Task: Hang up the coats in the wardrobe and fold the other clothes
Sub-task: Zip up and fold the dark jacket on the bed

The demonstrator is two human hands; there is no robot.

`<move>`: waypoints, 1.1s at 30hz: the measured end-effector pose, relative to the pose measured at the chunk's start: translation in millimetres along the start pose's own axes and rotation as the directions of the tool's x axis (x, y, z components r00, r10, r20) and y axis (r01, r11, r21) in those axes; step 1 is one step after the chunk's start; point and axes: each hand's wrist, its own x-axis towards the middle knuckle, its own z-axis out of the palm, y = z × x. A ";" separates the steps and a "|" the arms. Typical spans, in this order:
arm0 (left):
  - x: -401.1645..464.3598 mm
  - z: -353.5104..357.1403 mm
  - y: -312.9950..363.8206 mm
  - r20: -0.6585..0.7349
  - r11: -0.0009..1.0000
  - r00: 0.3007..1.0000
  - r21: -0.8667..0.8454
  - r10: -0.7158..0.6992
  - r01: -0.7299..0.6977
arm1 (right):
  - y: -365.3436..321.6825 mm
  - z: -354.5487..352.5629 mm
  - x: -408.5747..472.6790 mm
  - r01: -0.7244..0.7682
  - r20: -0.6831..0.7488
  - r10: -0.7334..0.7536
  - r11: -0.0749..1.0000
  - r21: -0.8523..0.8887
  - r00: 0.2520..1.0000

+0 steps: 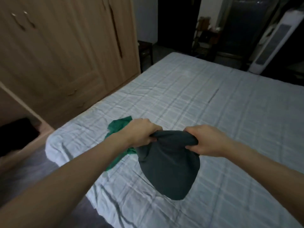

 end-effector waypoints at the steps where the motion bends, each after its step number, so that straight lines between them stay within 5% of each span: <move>1: -16.7 -13.4 -8.5 -0.013 0.999 0.999 0.006 -0.041 0.041 | -14.1 -14.2 8.7 0.028 -0.005 -0.028 1.000 -0.009 1.000; 10: -213.4 -97.2 -98.3 -0.168 0.903 0.902 0.106 -0.397 0.417 | -206.4 -81.5 102.7 0.360 -0.082 -0.376 0.919 -0.159 0.923; 19: -461.0 -121.2 -172.0 -0.286 0.647 0.664 0.167 -0.690 0.744 | -467.8 -80.8 171.5 0.644 -0.073 -0.676 0.725 -0.243 0.733; 24: -574.7 -128.7 -200.8 -0.332 0.516 0.532 0.143 -0.779 0.845 | -592.1 -71.4 194.0 0.748 -0.095 -0.772 0.633 -0.201 0.628; 33: -676.7 -136.5 -264.4 -0.343 0.388 0.420 0.160 -0.840 0.907 | -725.9 -55.1 262.7 0.846 -0.076 -0.846 0.531 -0.044 0.527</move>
